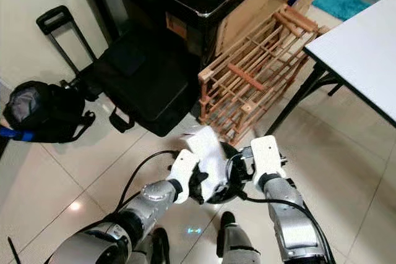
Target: Picking trash to rubbish bin
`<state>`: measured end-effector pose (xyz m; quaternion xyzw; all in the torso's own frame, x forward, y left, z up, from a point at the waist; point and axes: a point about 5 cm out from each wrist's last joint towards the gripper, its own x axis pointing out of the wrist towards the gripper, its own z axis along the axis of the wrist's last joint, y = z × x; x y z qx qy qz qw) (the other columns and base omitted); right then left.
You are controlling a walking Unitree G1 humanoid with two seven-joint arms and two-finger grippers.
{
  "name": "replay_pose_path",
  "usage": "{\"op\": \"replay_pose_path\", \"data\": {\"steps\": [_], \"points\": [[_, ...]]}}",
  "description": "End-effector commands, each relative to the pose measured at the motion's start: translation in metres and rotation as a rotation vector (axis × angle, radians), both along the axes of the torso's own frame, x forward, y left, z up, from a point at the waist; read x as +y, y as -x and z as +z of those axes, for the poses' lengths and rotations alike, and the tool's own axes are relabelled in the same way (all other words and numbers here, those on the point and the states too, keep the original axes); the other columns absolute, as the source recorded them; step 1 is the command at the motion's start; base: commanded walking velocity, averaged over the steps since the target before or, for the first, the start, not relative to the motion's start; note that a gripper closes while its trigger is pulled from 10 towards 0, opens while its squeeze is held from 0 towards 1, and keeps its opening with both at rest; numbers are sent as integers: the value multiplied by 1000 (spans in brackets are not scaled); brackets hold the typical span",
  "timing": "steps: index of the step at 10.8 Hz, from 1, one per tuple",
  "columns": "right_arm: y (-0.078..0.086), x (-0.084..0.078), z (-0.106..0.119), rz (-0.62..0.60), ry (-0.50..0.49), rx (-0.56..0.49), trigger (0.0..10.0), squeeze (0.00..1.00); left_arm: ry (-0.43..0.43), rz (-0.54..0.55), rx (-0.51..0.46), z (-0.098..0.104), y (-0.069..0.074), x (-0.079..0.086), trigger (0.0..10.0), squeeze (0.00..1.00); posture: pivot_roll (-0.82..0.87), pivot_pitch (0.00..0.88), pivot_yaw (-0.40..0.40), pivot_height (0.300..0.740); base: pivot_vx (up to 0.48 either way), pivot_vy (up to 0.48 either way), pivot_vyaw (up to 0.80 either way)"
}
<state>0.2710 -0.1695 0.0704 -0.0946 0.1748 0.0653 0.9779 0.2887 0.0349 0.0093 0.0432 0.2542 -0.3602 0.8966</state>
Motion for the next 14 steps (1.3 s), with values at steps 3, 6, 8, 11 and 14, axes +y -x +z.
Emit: {"op": "replay_pose_path", "data": {"steps": [3,6,8,11,14], "points": [[8,-12,0,-75,2,6,10000,0,68,-155,-64,31,-2,-59,10000,0,-260,329,48,740,0,0,0],[16,-14,1,-121,-9,-1,10000,0,55,-172,-98,43,-10,-64,10000,0,-274,351,74,740,0,0,0],[22,-18,2,-151,-13,-2,10000,0,54,-170,-104,46,-13,-64,10000,0,-283,372,86,740,0,0,0],[28,-19,3,-175,-15,-3,10000,0,55,-192,-119,51,-14,-68,10000,0,-290,390,96,740,0,0,0],[35,-23,3,-195,-11,5,10000,0,62,-213,-122,52,-13,-72,10000,1000,-296,400,98,740,0,0,0]]}}
